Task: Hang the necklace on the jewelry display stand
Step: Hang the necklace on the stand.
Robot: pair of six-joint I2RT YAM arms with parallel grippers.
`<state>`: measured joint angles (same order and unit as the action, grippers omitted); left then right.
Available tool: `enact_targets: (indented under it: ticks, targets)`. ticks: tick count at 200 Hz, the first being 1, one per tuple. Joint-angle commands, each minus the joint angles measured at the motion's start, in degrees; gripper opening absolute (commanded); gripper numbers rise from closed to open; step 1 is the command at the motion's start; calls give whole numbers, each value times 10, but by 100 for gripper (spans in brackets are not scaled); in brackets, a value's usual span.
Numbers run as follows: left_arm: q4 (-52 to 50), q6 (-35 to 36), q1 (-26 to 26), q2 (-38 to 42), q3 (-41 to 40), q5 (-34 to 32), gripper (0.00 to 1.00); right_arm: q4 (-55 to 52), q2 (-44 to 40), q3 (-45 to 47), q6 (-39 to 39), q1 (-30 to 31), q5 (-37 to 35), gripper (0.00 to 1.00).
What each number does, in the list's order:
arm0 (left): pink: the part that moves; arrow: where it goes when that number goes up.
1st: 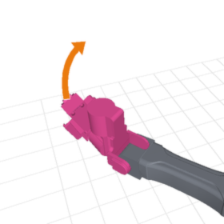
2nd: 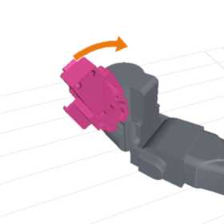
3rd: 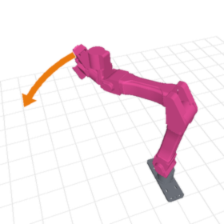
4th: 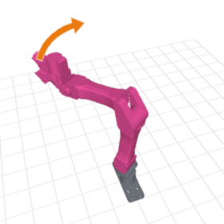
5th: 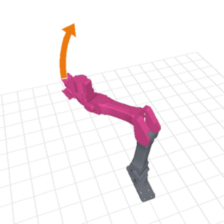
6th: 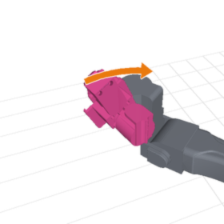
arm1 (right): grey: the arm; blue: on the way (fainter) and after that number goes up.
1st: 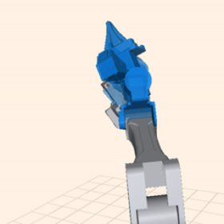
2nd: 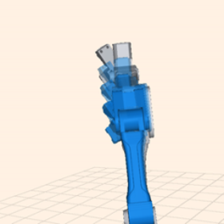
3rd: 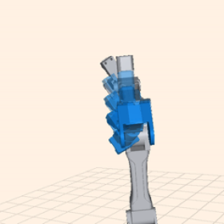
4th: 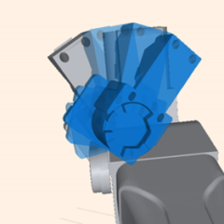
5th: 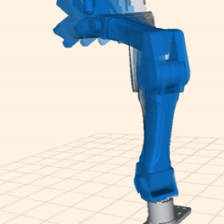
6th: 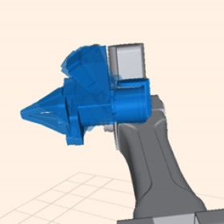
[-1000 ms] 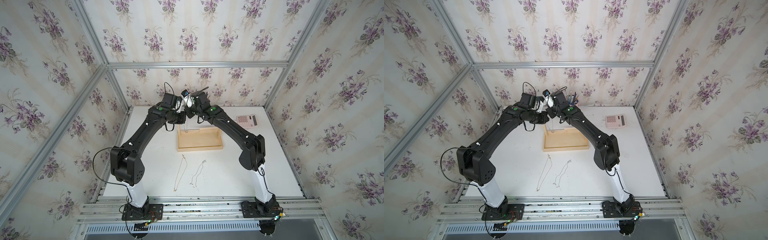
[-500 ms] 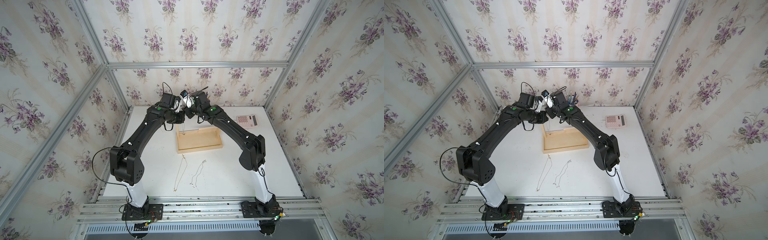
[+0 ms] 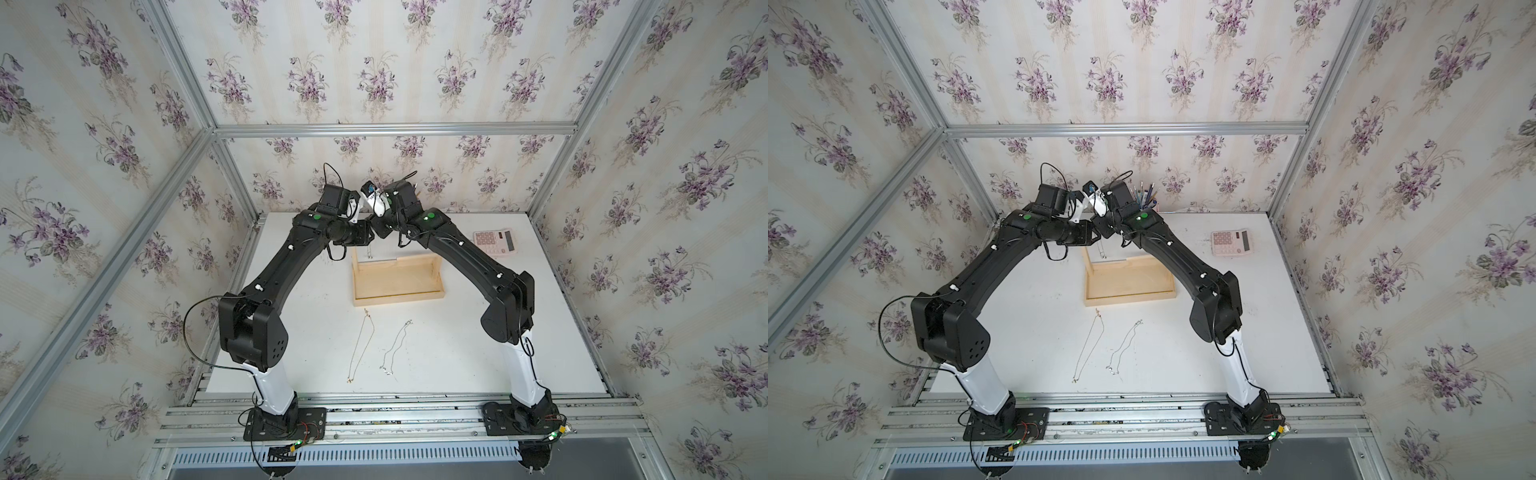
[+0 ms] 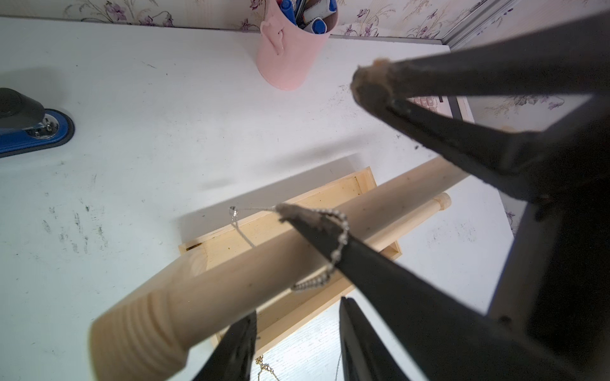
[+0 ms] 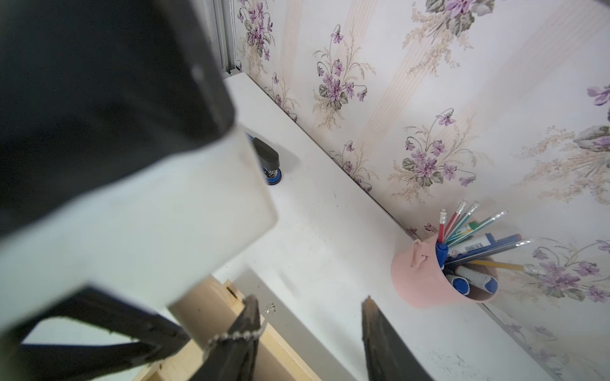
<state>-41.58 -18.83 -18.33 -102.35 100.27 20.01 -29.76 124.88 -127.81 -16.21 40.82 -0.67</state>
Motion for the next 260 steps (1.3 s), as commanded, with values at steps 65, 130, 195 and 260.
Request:
enact_targets:
  ticks: [65, 130, 195, 260]
  targets:
    - [49, -30, 2, 11, 10, 10, 62, -87, -17, -9, -51, 7, 45, 73]
    - [34, -36, 5, 15, 28, 8, 74, -135, -20, -39, -58, 7, 93, 75]
    - [45, -48, 19, 9, 23, -21, 40, -176, -8, -49, -65, 21, 71, 78]
    - [46, -47, 27, 19, 18, 27, 60, -169, -16, -36, -41, 21, 36, 73]
